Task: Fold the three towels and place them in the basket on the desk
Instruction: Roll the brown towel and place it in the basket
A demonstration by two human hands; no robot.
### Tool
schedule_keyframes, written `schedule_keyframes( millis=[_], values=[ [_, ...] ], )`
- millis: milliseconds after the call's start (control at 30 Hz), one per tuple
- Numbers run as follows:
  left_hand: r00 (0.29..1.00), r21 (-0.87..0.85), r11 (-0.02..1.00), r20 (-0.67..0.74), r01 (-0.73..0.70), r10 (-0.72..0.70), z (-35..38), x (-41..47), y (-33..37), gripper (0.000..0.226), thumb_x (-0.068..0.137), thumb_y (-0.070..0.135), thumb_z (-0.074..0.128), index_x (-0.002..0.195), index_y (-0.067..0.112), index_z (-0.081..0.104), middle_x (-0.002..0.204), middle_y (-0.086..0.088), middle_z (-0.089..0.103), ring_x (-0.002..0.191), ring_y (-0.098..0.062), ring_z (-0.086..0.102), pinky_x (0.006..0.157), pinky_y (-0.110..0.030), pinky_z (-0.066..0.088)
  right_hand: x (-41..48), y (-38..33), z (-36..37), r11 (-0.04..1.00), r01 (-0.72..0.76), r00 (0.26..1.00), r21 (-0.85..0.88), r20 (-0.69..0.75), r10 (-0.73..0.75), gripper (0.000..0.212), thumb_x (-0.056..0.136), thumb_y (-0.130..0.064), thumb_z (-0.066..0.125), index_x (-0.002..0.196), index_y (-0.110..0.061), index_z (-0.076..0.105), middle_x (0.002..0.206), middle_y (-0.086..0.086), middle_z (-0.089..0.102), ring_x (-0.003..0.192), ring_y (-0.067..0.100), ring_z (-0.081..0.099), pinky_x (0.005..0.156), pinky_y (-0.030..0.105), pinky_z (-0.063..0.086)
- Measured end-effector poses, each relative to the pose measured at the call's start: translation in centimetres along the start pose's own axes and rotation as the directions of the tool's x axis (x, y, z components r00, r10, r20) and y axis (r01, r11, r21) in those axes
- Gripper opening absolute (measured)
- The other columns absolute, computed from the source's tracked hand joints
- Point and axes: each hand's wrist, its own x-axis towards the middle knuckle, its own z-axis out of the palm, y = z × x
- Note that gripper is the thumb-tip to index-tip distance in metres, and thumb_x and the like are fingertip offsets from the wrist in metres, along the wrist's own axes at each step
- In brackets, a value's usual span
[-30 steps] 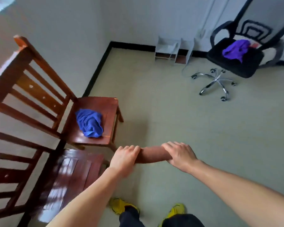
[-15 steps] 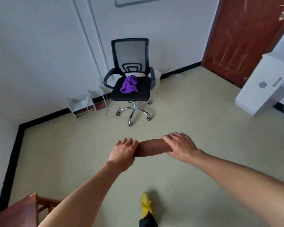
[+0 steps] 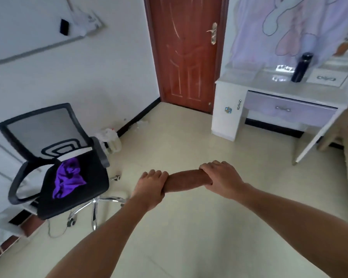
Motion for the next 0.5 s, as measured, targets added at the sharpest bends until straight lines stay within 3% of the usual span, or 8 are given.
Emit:
schedule_keyframes(
  millis=[300,500],
  values=[
    [0.965,-0.002,0.965,-0.01,-0.262,0.262,0.9,25.7,5.4,0.037,0.081,0.024,0.054,0.118,0.017,0.053,0.105,-0.001,0.062,0.099,-0.025,0.055,0.086,-0.034,0.039,7.4,20.2,1.3,0.977,-0.207,0.978,-0.06,-0.05,0.204,0.036,0.072,-0.037,0.071,0.103,-0.023,0.06,0.087,-0.004,0.07,0.074,0.018,0.064,0.068,0.033,0.053],
    [0.963,-0.047,0.962,-0.021,-0.268,0.268,-0.1,42.2,8.9,0.035,0.081,0.022,0.054,0.116,0.018,0.054,0.106,-0.001,0.062,0.098,-0.024,0.055,0.084,-0.033,0.04,15.9,34.5,0.2,0.967,-0.248,0.968,-0.049,-0.037,0.247,0.037,0.07,-0.035,0.073,0.103,-0.023,0.061,0.09,-0.003,0.07,0.076,0.019,0.065,0.071,0.033,0.051]
  ],
)
